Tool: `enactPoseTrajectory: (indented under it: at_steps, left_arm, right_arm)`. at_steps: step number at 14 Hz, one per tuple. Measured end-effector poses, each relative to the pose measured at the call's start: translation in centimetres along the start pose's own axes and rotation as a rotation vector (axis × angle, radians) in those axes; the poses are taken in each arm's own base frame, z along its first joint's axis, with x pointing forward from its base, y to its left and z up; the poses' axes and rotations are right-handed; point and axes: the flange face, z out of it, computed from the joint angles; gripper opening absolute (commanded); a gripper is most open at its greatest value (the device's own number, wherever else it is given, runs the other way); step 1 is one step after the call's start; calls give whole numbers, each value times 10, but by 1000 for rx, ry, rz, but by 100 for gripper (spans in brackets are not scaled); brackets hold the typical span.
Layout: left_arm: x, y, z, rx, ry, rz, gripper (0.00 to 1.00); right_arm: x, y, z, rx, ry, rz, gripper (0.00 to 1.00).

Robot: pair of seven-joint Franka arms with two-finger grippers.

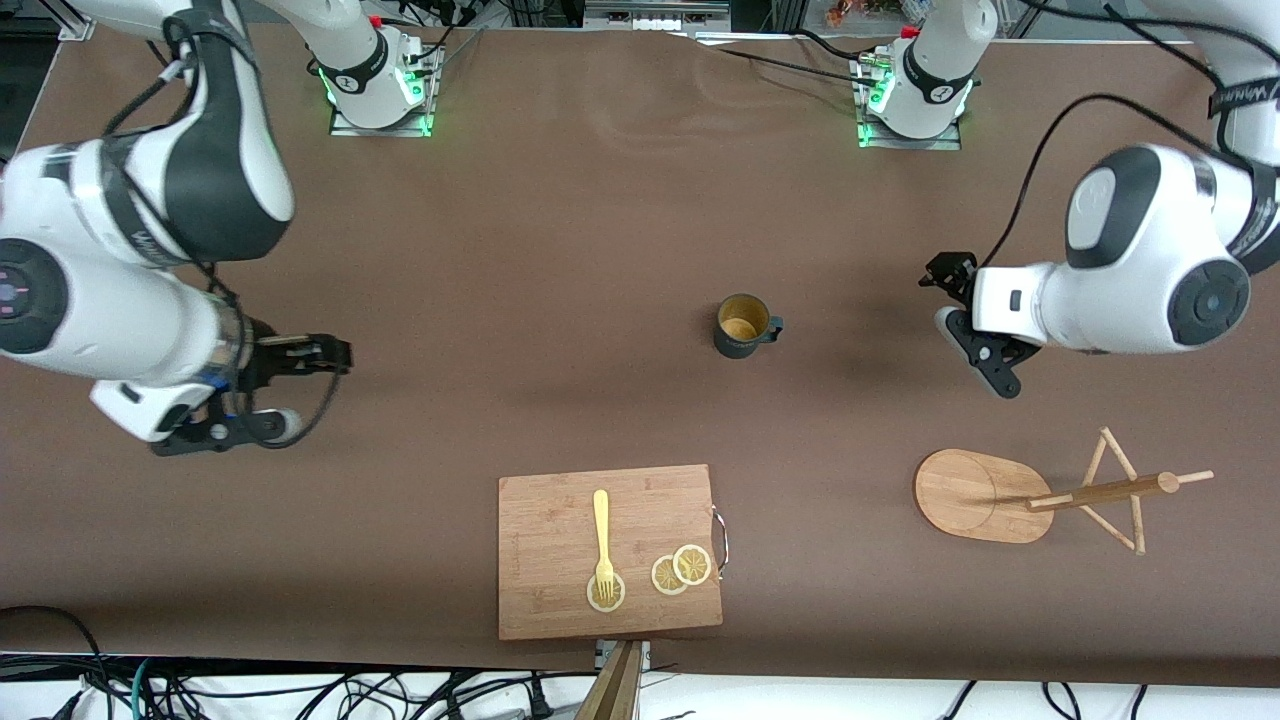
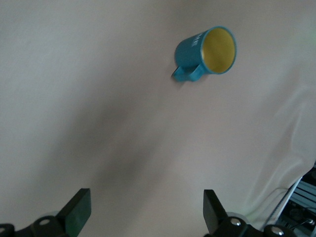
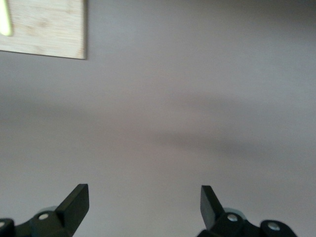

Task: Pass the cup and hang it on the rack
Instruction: 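Withdraw the right gripper while the left gripper reaches the mug handle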

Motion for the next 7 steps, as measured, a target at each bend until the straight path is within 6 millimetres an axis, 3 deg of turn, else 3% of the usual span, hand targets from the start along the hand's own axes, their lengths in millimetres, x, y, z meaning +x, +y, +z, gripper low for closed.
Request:
enactPoseTrajectory:
  at_steps: [2,3,5,7]
  left_arm:
    - [-13,-32,39,-41,135,149,100]
    - [-14,-37,60,-25,180,210,100]
    - [-2,-23,98,12,258,304,100]
    - [12,10,129,72,323,353,100]
  right_arm:
    - [-12,33,-9,-16,-27,33,100]
    - [-18,45,-17,-17,-27,52,100]
    - [-32,66,-38,-4,-1,81,100]
    - [-51,84,-58,29,21,92,100]
